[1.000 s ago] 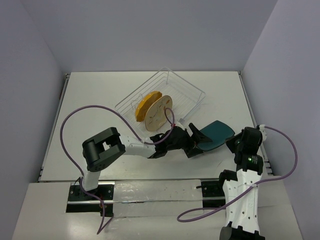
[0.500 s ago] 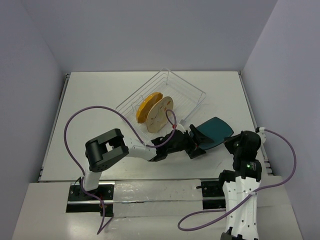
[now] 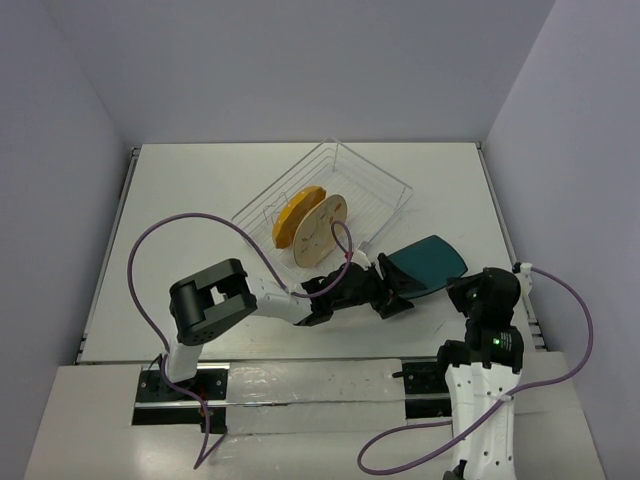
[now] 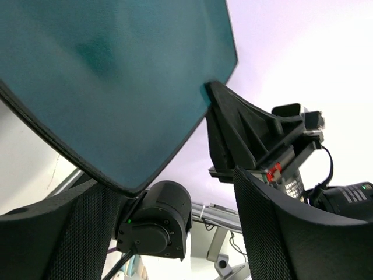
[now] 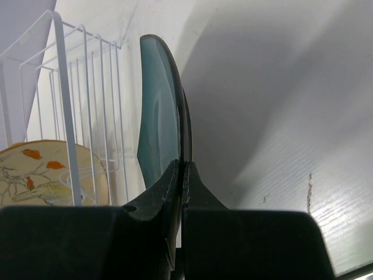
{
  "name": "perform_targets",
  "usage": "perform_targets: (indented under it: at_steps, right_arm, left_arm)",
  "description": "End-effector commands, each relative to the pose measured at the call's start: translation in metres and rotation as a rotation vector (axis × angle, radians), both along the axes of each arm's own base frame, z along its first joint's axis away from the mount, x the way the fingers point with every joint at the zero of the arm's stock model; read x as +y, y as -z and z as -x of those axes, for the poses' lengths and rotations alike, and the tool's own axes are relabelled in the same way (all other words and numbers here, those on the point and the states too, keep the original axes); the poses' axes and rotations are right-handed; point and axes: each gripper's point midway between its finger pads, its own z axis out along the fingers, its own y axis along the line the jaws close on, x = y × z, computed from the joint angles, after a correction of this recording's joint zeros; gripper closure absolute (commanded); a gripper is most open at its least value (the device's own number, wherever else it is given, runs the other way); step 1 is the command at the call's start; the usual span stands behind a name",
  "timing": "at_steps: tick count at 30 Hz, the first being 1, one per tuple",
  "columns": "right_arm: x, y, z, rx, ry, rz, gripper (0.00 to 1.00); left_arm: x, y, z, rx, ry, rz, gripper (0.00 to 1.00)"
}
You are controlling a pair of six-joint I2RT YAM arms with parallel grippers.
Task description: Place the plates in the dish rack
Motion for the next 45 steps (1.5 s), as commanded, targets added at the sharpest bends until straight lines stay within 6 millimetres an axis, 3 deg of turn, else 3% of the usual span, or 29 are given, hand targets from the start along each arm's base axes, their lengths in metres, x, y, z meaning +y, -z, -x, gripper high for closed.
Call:
perform_targets:
  at_steps: [1,8,14,21,24,27,31,39,42,45]
  right_arm:
    - [0.026,-0.045,0.004,-0.113,-0.101,-0.064,1.0]
    - [0.029,-0.088,0.017,-0.203,-0.105,-0.042,1.0]
    - [0.042,-0.103,0.029,-0.251,-0.145,-0.087,1.0]
    - [0.039,-0.117,0.051,-0.329,-0.111,-0.074,1.0]
    - [0.043,-0.111,0.057,-0.313,-0.124,-0.089,1.0]
    - [0.048,-0.105,0.058,-0.301,-0.143,-0.114,1.0]
    - [0.047,-0.109,0.064,-0.315,-0.135,-0.104,1.0]
    - [0.04,-0.114,0.066,-0.318,-0.111,-0.067,1.0]
    - [0.042,-0.112,0.065,-0.32,-0.118,-0.074,1.0]
    - [0.044,-0.118,0.064,-0.339,-0.134,-0.071,1.0]
  left_arm:
    - [0.048,0.131,0.04,0.408,-0.081,-0.4,0.23]
    - [0.047,0.123,0.037,0.384,-0.085,-0.406,0.28]
    - [0.041,0.102,0.035,0.335,-0.067,-0.366,0.42]
    - [0.04,0.065,0.032,0.235,-0.051,-0.311,0.59]
    - [0.04,0.056,0.036,0.201,-0.031,-0.295,0.65]
    - [0.033,0.044,0.04,0.173,0.006,-0.259,0.75]
    - [0.026,0.035,0.045,0.127,0.055,-0.243,0.99]
    - [0.017,-0.005,0.047,-0.054,0.083,-0.207,1.0]
    - [0.022,-0.029,0.037,-0.155,0.014,-0.217,1.0]
    - [0.03,-0.039,0.028,-0.223,-0.04,-0.248,1.0]
